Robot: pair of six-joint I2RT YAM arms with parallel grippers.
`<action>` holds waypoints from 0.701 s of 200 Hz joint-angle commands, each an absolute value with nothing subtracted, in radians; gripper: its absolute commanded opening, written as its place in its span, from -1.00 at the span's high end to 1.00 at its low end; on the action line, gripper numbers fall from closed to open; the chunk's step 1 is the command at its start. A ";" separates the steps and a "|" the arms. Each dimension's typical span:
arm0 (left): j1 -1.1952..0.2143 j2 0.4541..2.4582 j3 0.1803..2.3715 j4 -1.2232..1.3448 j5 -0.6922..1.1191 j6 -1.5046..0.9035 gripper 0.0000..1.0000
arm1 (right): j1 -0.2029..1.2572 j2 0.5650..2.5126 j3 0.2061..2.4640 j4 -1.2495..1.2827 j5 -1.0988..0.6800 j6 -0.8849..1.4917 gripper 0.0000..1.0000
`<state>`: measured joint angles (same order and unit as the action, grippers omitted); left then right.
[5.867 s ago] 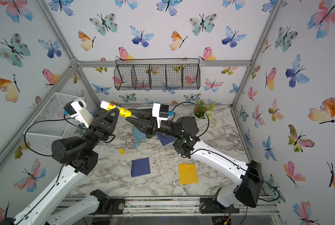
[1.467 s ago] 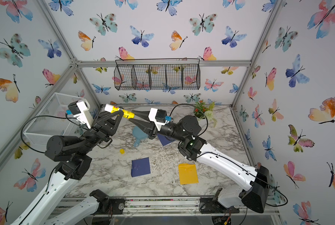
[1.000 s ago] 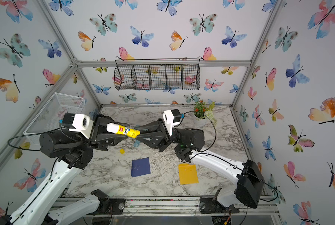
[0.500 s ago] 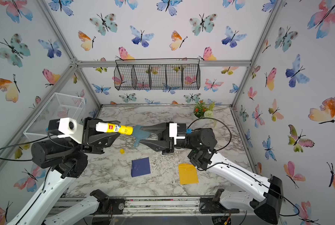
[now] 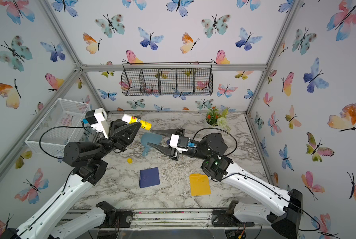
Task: Seal the envelope with a glue stick
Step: Unscrew the glue stick.
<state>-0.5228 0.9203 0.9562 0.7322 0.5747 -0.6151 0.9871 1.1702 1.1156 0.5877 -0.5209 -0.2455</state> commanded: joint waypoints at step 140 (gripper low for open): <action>-0.520 0.972 1.154 0.635 0.553 -0.851 1.00 | 0.989 1.247 1.186 0.683 -0.442 -0.395 0.09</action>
